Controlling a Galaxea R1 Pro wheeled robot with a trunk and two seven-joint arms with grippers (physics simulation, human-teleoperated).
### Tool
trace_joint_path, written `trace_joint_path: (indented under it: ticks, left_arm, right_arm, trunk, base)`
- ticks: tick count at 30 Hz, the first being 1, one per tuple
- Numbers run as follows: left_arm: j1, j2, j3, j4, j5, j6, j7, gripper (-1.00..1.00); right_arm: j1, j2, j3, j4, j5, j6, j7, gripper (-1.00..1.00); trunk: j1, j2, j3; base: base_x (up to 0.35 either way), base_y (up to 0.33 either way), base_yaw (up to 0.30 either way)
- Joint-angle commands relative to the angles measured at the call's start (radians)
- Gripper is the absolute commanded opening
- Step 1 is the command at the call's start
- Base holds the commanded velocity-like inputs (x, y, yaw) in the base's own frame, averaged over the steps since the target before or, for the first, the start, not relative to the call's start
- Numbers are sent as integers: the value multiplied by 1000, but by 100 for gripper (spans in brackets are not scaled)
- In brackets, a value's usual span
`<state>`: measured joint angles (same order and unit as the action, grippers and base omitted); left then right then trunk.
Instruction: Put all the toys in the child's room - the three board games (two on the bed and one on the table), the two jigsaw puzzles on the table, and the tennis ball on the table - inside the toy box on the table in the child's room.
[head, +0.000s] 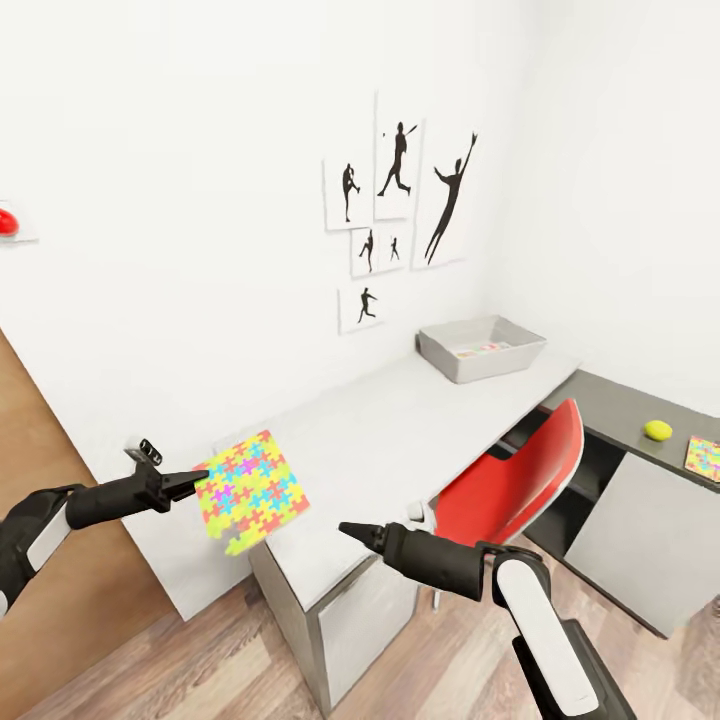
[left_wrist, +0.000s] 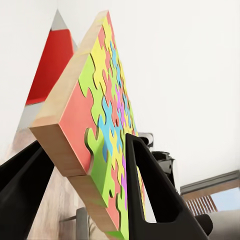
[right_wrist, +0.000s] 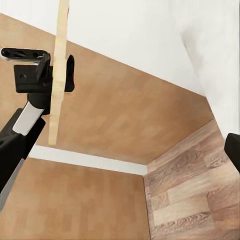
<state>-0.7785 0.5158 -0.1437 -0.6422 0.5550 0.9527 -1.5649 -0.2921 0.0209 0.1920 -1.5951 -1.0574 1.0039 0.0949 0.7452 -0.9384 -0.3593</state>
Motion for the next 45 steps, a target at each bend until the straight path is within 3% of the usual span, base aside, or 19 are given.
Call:
trace_joint_path:
  ticks: [1,14,45]
  left_arm:
    - [-1,1,-5,0,2,11,-6,-100]
    - [-1,2,-5,1,0,11,-6,-100]
    - [-1,3,-5,3,-1,11,-6,-100]
  right_arm:
    - [-1,1,-2,0,11,4,10,100]
    - [4,1,-31,1,10,4,10,100]
    - [8,1,-40,1,10,4,10,100]
  trunk:
    - [-4,6,3]
    - [-54,97,58]
    - [-173,314,186]
  base:
    - [-16,4,-223]
    - [-3,1,-230]
    - [-44,0,-238]
